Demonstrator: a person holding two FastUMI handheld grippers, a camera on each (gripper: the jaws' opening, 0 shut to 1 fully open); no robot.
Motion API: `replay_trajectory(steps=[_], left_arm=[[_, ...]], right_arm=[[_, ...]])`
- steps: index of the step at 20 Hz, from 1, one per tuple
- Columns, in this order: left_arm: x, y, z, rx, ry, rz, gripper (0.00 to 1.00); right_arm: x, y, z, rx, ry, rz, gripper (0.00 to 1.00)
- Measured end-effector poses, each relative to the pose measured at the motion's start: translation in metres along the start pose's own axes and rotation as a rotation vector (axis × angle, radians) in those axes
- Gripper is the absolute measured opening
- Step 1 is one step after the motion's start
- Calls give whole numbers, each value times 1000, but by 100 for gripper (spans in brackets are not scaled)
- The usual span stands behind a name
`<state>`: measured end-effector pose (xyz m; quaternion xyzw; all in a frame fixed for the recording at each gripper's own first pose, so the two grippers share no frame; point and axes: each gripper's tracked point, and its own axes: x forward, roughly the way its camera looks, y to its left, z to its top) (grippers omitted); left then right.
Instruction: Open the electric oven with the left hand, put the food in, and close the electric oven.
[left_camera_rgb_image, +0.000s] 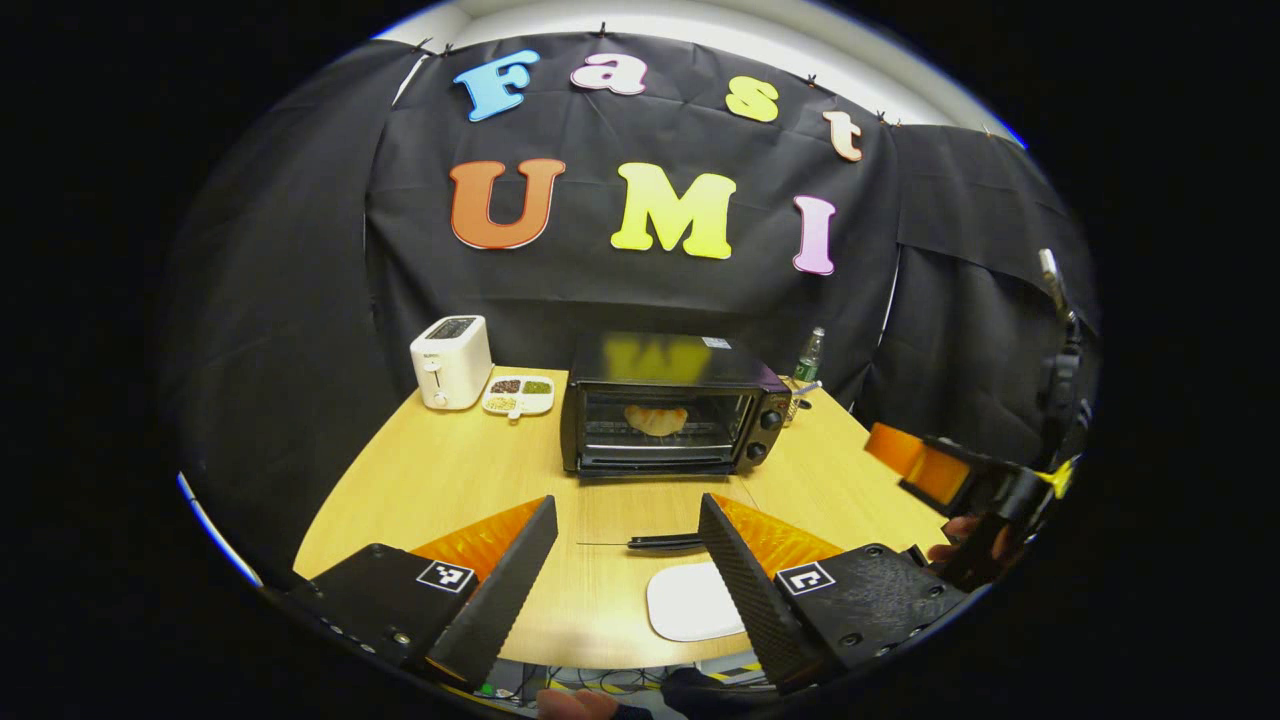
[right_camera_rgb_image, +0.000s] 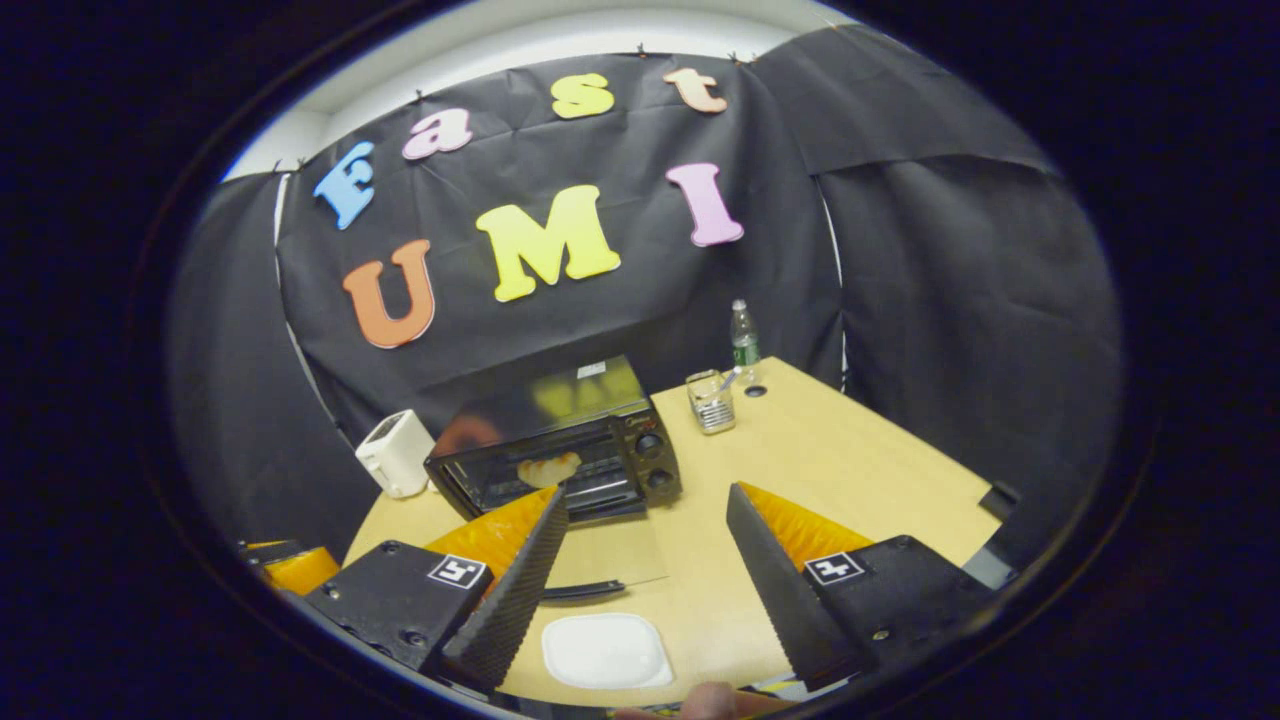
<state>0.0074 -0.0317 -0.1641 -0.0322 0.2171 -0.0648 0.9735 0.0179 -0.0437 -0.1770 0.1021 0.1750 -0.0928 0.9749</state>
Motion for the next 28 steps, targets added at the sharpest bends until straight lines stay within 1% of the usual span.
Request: replay_trajectory(steps=[2, 6, 10, 15, 18, 22, 23, 26, 28], left_arm=[[9, -11, -15, 2, 19, -7, 94], [31, -26, -46, 3, 63, -9, 94], [63, -35, -77, -25, 113, -2, 94], [111, -48, -121, -31, 229, 20, 94], [132, -49, -143, 2, 304, 34, 94], [151, -49, -155, 28, 339, 54, 94], [154, -48, -157, 24, 347, 58, 94], [163, -46, -170, 16, 393, 75, 94], [168, -44, -177, 1, 428, 81, 94]], right_arm=[[-11, -16, 8, -34, 2, -15, 100], [-25, -43, 11, -54, 12, -53, 100], [-27, -62, 3, -77, 51, -70, 100], [-20, -90, -13, -114, 126, -107, 100], [-10, -99, -13, -129, 139, -114, 100], [-1, -105, -16, -124, 159, -120, 98], [1, -106, -18, -130, 162, -120, 97], [7, -110, -22, -131, 187, -114, 100], [14, -112, -24, -106, 204, -113, 100]])
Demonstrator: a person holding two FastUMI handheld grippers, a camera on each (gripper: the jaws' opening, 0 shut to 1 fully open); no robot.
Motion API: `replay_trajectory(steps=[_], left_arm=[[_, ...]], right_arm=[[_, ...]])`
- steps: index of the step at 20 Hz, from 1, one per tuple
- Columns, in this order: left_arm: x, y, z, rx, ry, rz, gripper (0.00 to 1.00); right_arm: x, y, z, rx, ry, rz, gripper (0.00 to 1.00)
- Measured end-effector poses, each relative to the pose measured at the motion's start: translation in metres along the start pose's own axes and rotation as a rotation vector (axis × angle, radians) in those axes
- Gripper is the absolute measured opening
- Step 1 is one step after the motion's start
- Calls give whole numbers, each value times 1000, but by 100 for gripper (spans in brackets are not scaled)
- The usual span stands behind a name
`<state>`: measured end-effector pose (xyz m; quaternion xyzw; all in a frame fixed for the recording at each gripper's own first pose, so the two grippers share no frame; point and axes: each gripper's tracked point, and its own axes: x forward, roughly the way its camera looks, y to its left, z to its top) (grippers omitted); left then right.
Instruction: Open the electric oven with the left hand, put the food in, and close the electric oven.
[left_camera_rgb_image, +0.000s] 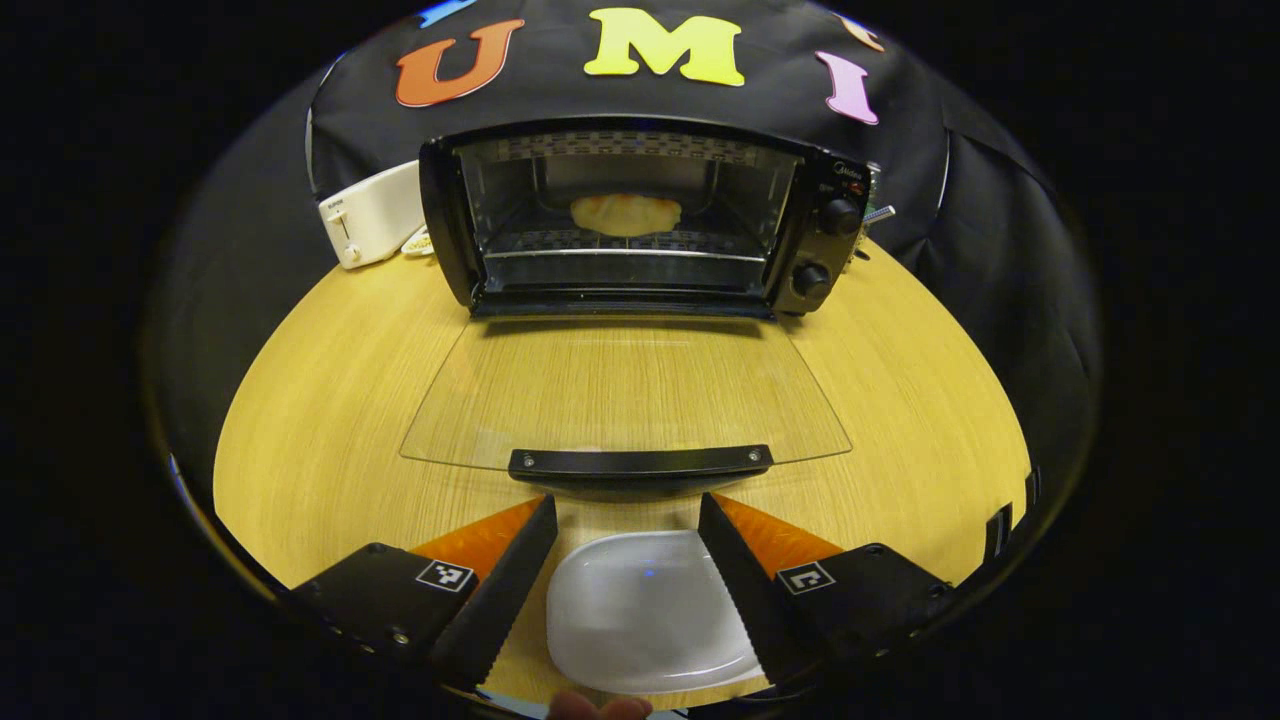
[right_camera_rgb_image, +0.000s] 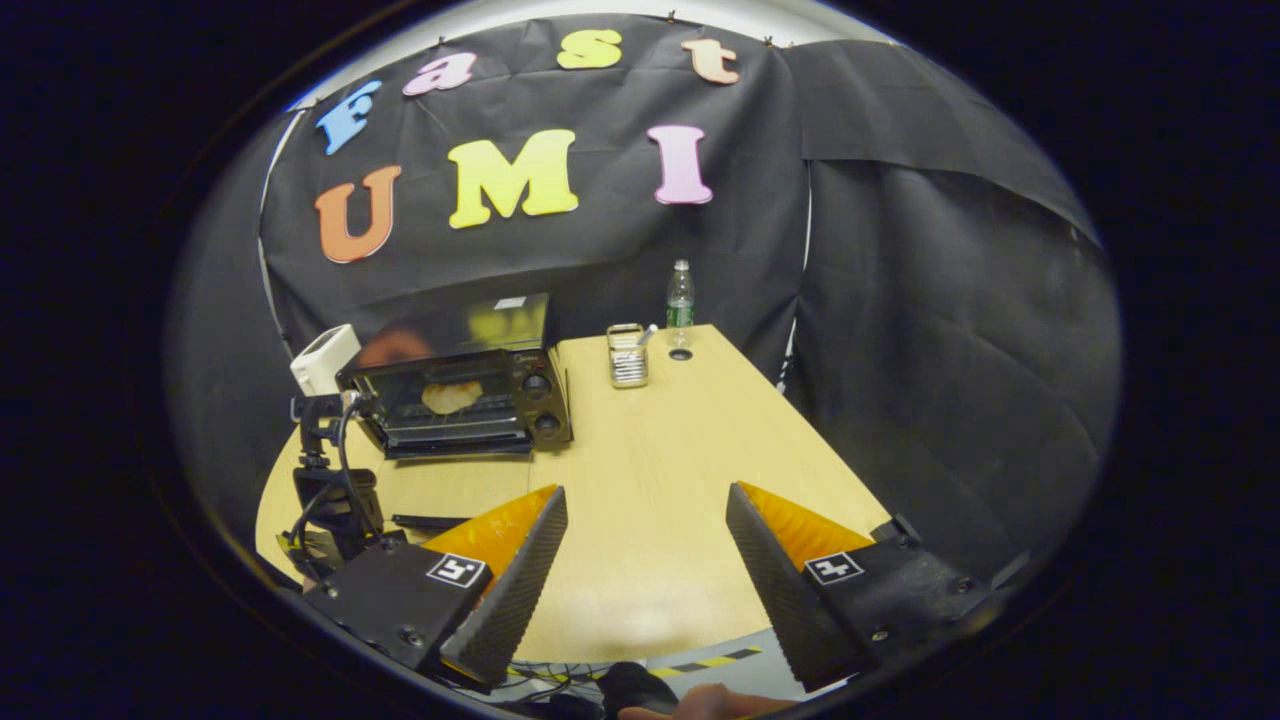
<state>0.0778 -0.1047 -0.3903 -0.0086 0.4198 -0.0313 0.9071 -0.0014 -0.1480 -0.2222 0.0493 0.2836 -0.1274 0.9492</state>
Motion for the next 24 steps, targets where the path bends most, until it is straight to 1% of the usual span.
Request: replay_trajectory(steps=[4, 5, 10, 14, 18, 24], left_arm=[[14, 0, -8, -16, 62, 3, 94], [16, 0, -10, -20, 73, -2, 94], [15, -4, -4, -1, 74, -19, 94], [8, -5, 3, -8, 86, -43, 94], [-8, -5, 21, 0, 48, -59, 94], [-29, -10, 57, -16, 6, -97, 94]], right_arm=[[9, -5, 0, 33, 18, -1, 97], [10, -6, -1, 45, 25, 2, 100], [12, -16, -1, 98, 38, -9, 99], [6, -19, 2, 117, 19, -13, 97], [0, -17, -2, 147, 14, -16, 97], [-8, -14, -7, 182, 4, -14, 97]])
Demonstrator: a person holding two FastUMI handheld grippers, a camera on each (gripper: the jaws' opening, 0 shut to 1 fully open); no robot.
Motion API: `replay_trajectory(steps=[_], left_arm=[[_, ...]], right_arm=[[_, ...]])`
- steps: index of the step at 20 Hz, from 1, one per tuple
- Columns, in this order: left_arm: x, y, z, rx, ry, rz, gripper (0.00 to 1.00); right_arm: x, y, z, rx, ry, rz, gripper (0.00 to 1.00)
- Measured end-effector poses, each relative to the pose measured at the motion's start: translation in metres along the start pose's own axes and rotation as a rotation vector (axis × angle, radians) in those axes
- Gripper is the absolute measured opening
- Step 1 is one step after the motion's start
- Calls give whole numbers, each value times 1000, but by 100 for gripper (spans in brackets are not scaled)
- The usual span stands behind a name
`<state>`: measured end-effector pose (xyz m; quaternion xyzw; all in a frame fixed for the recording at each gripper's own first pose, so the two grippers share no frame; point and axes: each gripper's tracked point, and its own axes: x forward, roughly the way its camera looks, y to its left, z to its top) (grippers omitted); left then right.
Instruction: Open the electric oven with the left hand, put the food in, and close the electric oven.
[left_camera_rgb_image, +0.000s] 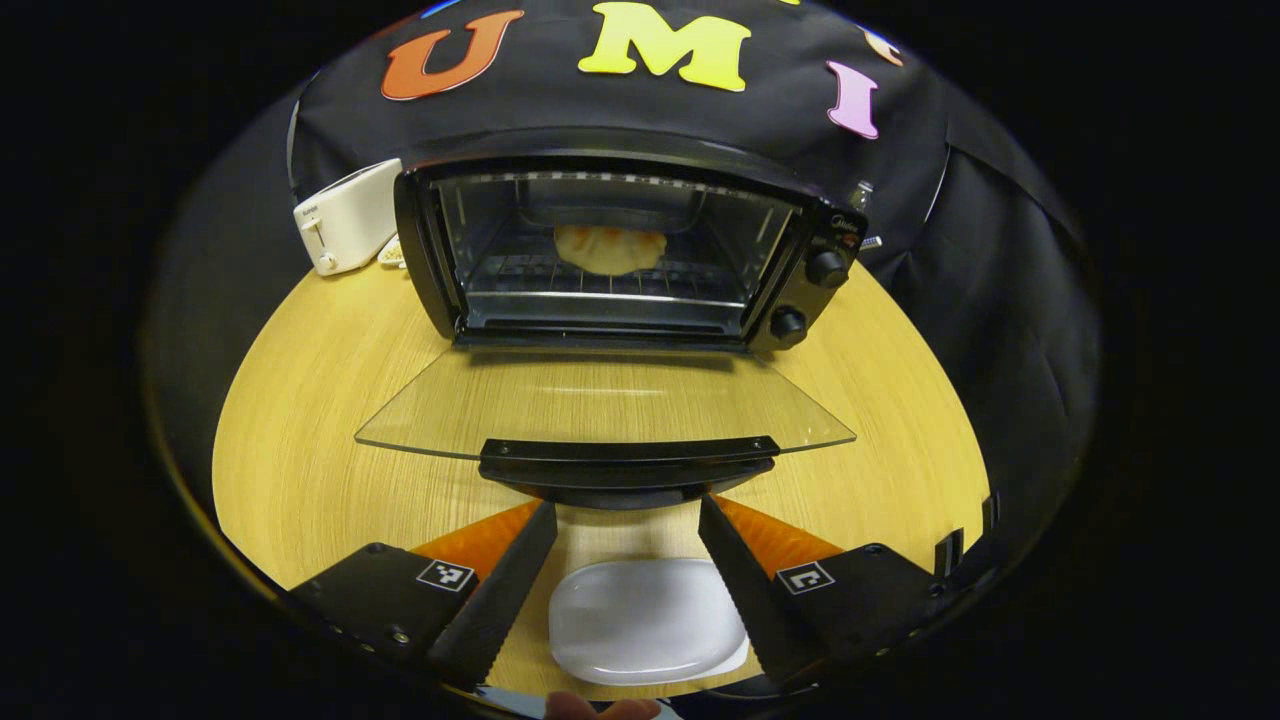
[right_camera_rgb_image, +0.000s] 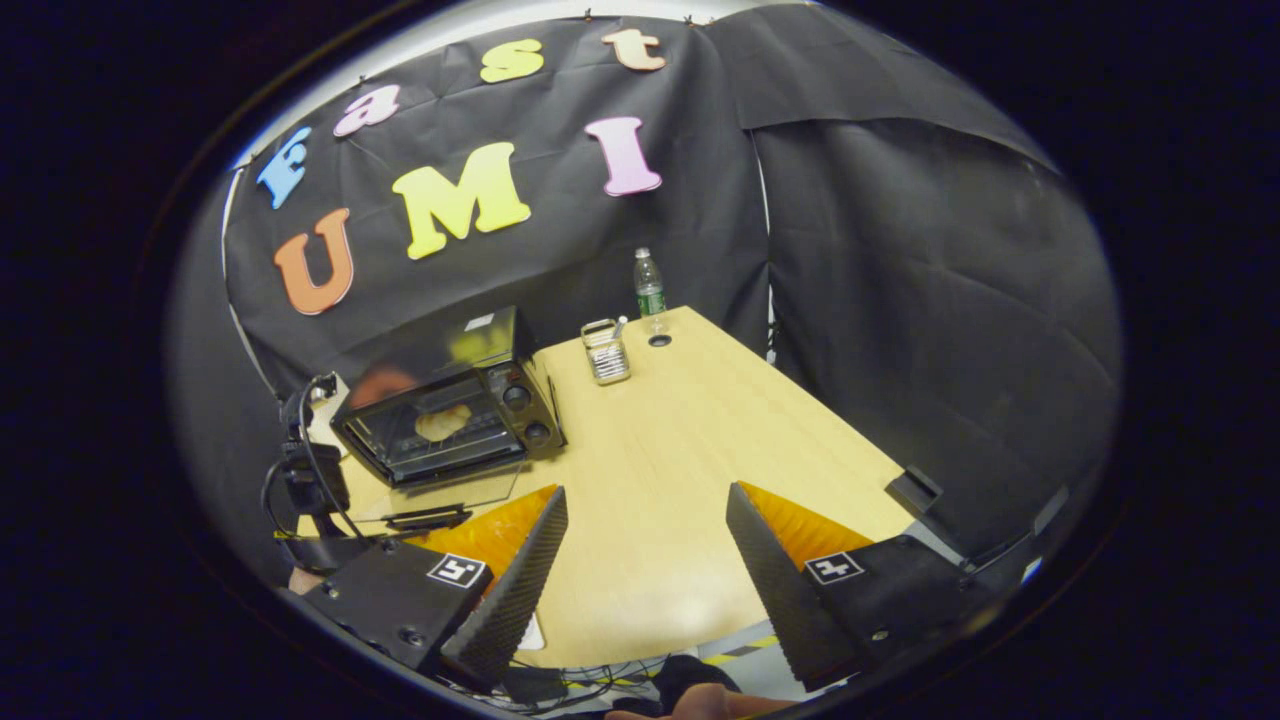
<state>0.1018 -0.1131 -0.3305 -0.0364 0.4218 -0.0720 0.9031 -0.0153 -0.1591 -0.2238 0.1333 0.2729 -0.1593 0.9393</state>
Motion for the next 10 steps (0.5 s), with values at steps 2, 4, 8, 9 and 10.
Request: replay_trajectory(steps=[2, 4, 8, 9, 10], left_arm=[[-6, -2, 18, 3, -31, -7, 94], [-10, -2, 39, 2, -69, -10, 95], [-14, -1, 82, 26, -160, -8, 94], [-14, -1, 93, 31, -184, -9, 94], [-13, -1, 105, 33, -215, -13, 94]], right_arm=[[-4, 2, -1, 3, -10, 1, 97], [-7, 2, 1, 12, -21, 1, 97], [-14, -1, 9, 10, -55, -7, 98], [-16, -2, 13, 9, -67, -10, 98], [-18, -3, 17, 8, -79, -13, 99]])
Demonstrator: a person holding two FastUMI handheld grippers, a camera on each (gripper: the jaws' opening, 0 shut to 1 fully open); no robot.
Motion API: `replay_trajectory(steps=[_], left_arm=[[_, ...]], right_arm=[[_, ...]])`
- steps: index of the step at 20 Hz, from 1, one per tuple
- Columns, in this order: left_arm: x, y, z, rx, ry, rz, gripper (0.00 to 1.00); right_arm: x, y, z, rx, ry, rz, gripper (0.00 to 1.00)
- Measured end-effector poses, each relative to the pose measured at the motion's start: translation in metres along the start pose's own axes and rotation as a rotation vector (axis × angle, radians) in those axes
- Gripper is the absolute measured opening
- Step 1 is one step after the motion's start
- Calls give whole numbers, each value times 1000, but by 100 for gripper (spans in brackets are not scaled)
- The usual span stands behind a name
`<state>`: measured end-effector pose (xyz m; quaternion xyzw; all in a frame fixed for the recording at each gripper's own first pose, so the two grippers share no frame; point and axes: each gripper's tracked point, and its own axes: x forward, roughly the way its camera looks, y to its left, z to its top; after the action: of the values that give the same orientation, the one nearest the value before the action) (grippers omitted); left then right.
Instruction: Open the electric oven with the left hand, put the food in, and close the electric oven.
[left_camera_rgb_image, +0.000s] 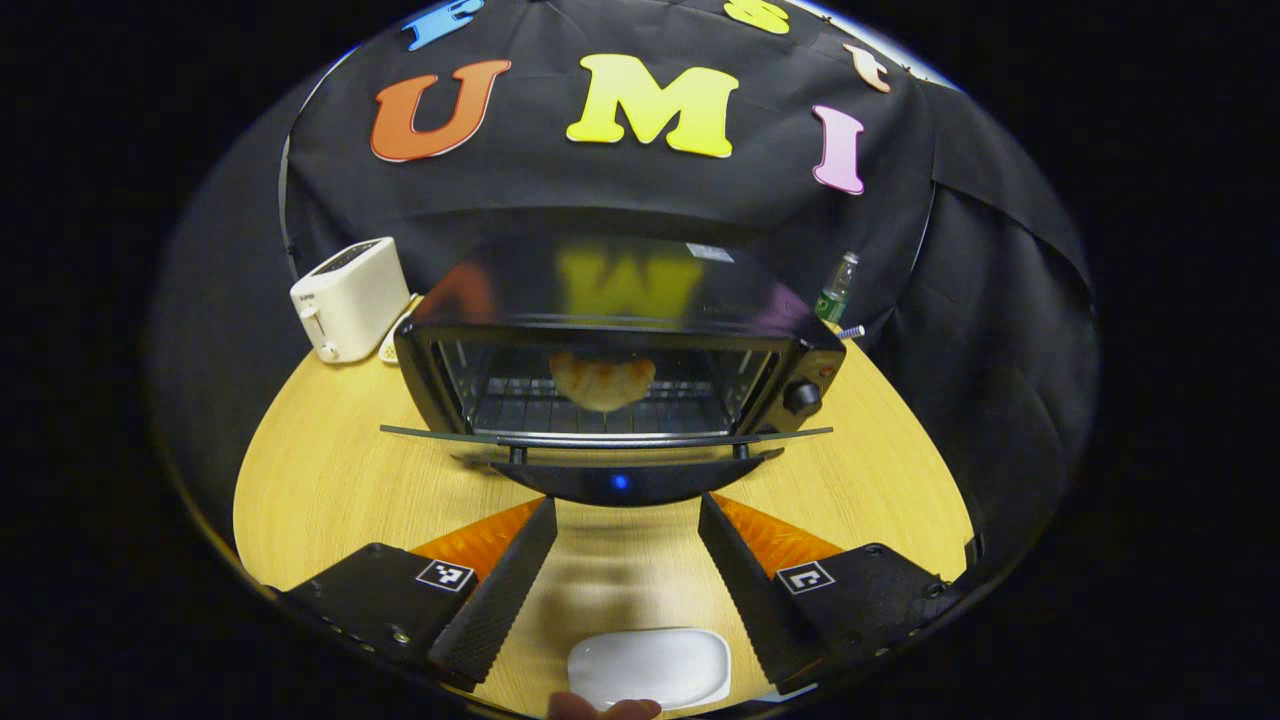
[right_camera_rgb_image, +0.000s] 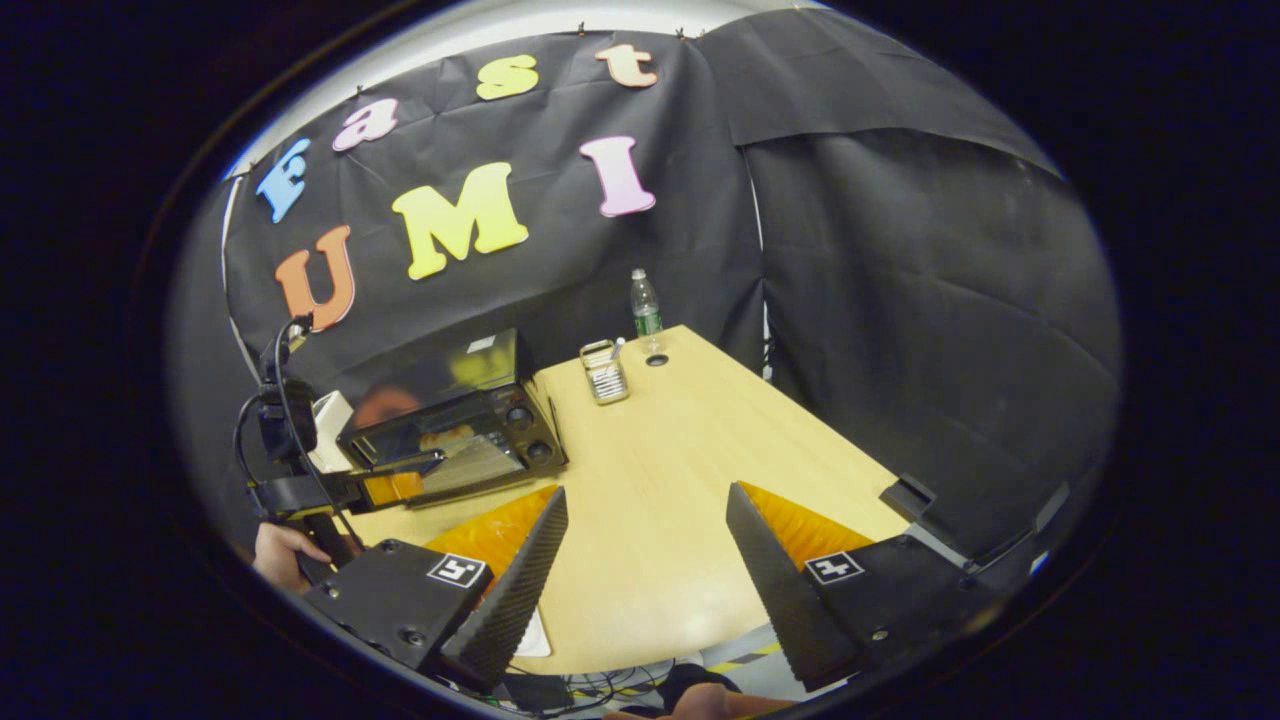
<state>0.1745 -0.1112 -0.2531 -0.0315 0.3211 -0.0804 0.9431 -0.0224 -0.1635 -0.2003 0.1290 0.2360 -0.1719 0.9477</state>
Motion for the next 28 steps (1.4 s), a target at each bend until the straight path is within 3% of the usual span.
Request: replay_trajectory(steps=[5, 9, 14, 20, 28], left_arm=[[7, 4, 53, 5, -131, -1, 94], [-21, 3, 83, -1, -226, -29, 94], [-96, 22, 125, 15, -398, -22, 94], [-219, 49, 153, 50, -585, 19, 94], [-323, 71, 132, 44, -668, 22, 94]], right_arm=[[-11, -4, 18, -23, -57, -19, 100], [-20, 14, 37, -61, -111, 2, 100], [-36, 69, 66, -112, -202, 100, 100], [-79, 146, 98, -171, -328, 242, 100], [-142, 214, 101, -215, -405, 339, 100]])
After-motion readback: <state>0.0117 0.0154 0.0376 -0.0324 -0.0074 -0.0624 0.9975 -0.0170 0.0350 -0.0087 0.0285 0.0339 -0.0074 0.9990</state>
